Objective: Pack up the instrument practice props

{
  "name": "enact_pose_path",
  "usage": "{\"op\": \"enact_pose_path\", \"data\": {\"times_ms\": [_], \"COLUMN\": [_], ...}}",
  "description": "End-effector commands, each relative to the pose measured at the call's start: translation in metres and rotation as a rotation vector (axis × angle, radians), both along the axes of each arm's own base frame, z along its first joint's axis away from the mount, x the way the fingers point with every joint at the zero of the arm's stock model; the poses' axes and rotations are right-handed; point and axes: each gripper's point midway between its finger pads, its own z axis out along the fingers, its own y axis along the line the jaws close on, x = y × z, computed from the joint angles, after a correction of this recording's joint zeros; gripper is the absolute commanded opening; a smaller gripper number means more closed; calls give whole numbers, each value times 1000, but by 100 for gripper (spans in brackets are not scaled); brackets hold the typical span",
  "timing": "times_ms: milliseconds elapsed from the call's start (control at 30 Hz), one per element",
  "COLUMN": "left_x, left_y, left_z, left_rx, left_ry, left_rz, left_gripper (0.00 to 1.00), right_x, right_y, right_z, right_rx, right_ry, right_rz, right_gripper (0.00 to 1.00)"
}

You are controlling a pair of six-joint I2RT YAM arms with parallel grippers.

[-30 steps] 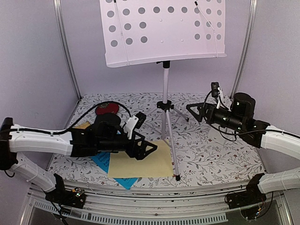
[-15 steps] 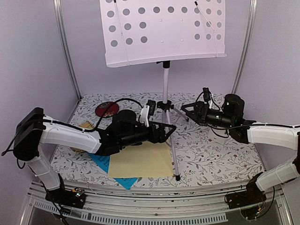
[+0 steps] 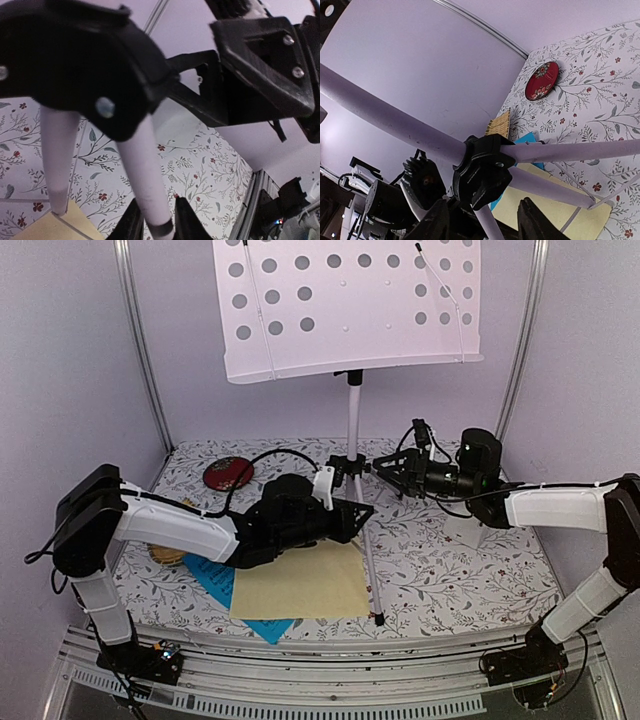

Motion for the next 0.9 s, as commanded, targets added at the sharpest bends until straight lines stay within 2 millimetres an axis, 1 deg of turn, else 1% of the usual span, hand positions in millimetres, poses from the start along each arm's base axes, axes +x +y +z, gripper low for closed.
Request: {"op": "enact_pose_path", "data": {"times_ms": [0,133,300,367,433,600,733,867], "left_x": [6,3,-10,-18,-24,-36,-33,-26], "left_y": [2,4,4,2,0,-8,-10,-7], "left_z": [-2,-2,9,11,15,22,19,17], "left_rx": [7,9,10,21,29,41,76,93], "left_ry": [-6,-15,-102,-141,-176,-252,-275,-267], "left_rz": [16,2,-101,-170,-239,-397,-440,-413], "left_gripper": [19,0,0,0,0,0,0,0], "right_x": [6,7,5,4,2,-6,-11,-15], "right_y": [4,6,6,5,3,-2,-7,-9], "right_z": [12,8,8,9,13,16,13,13], "right_rx": [27,26,28,29,32,42,41,48], "right_ry": [-40,-33,-32,-38,-53,-62,-59,-56], "right_rz": [35,45,60,57,51,46,34,32], "right_gripper": [42,41,43,45,46,46,51,52]}}
